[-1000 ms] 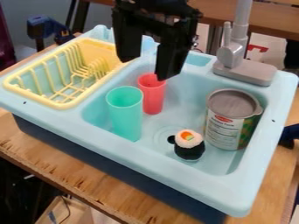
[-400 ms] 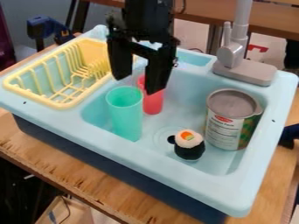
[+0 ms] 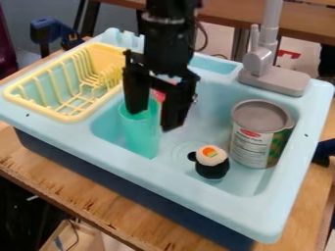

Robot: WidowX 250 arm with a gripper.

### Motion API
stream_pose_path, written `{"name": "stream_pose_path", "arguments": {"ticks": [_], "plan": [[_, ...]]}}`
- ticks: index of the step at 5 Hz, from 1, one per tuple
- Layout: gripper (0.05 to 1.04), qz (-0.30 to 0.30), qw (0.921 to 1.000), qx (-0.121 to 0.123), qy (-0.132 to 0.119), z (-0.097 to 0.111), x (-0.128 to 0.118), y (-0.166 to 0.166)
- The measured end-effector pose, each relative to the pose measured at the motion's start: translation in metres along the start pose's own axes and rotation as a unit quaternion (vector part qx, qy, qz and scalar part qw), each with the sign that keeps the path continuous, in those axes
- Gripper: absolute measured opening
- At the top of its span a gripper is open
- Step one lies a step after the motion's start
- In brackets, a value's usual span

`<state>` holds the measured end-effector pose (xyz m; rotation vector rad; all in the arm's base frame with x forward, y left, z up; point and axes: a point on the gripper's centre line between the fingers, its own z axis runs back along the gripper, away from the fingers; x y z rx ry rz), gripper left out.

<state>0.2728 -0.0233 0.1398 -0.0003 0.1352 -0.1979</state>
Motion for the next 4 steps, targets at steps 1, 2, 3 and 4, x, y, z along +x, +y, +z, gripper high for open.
{"name": "stream_pose_path", "arguments": {"ticks": [1,2,3,4], "plan": [[1.001,0.002,0.9999,-0.008,0.011,-0.0138,0.0011,-0.0008],[0.962,0.004,0.9998,-0.010,0.015,-0.0196,0.0037,-0.0008],[0.686,0.008,0.9998,-0.009,0.012,-0.0219,0.0043,-0.0007],[0.391,0.011,0.9998,-0.006,0.012,-0.0219,0.0041,0.0003]]}}
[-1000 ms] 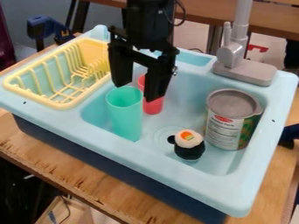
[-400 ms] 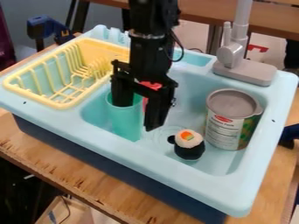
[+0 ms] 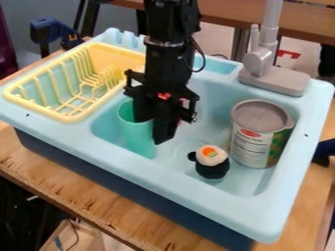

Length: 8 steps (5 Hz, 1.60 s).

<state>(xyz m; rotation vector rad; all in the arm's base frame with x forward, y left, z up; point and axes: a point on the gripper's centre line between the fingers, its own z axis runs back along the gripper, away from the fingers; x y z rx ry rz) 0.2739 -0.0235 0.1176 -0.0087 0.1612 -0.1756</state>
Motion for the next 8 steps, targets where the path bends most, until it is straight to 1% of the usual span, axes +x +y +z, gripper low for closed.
{"name": "stream_pose_path", "arguments": {"ticks": [1,2,3,4,5,6,7,8], "plan": [[0.178,-0.002,1.0000,0.005,0.001,0.000,0.000,0.002],[0.102,-0.002,0.9999,0.014,-0.003,0.009,-0.005,0.003],[0.096,-0.013,0.9994,0.017,-0.028,0.045,-0.006,0.001],[0.096,-0.042,0.9947,-0.007,-0.093,0.091,-0.012,-0.011],[0.096,-0.028,0.9943,0.003,-0.103,0.117,-0.029,-0.007],[0.096,0.035,0.9955,0.025,-0.084,0.123,-0.046,0.029],[0.096,0.087,0.9936,0.047,-0.054,0.118,-0.057,0.059],[0.096,0.131,0.9893,0.049,-0.042,0.106,-0.059,0.091]]}}
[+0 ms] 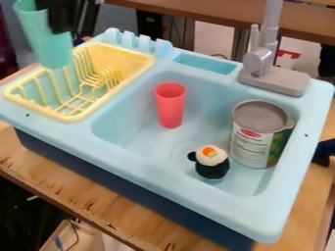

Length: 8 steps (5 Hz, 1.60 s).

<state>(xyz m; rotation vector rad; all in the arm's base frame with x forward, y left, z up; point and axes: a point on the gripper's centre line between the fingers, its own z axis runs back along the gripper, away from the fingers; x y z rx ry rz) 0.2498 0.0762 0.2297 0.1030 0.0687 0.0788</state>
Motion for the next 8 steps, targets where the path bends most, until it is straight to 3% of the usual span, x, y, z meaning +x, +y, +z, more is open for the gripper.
{"name": "stream_pose_path", "arguments": {"ticks": [2,3,5,7,8], "plan": [[0.096,0.013,0.9997,-0.021,0.000,-0.033,0.010,0.021],[0.096,0.015,0.9992,-0.030,0.022,-0.054,0.016,0.018],[0.096,0.034,0.9985,-0.036,0.025,-0.073,0.027,0.026],[0.096,0.051,0.9961,-0.037,0.062,-0.096,0.028,0.044],[0.118,0.050,0.9959,-0.044,0.060,-0.096,0.029,0.043]]}}
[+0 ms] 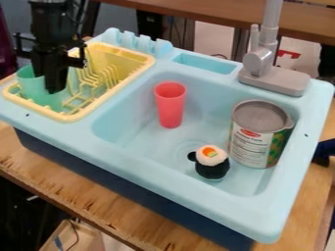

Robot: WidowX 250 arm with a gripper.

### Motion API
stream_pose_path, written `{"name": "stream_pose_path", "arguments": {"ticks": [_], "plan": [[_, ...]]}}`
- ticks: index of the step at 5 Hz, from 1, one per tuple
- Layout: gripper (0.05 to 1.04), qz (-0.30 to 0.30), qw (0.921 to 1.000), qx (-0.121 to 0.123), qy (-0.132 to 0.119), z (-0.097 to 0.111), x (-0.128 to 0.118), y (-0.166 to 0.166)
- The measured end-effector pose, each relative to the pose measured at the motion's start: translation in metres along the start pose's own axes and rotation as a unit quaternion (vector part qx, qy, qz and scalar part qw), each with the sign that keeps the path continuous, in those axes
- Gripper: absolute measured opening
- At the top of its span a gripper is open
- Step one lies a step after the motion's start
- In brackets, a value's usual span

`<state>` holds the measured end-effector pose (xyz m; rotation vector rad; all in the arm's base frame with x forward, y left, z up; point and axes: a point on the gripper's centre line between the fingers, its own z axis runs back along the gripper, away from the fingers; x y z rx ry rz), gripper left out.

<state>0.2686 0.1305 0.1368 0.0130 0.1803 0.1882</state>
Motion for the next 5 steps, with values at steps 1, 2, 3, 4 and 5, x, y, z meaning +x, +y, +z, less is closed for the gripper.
{"name": "stream_pose_path", "arguments": {"ticks": [1,2,3,4,5], "plan": [[0.309,-0.003,0.9999,-0.013,-0.004,0.000,0.001,-0.003],[0.593,0.006,0.9999,-0.015,0.004,0.003,-0.003,-0.003],[0.885,0.027,0.9991,0.025,-0.023,0.044,-0.014,-0.003],[1.010,0.001,0.9983,0.042,-0.040,0.074,-0.029,-0.029],[1.005,-0.056,0.9954,0.031,-0.072,0.092,-0.045,-0.071]]}}
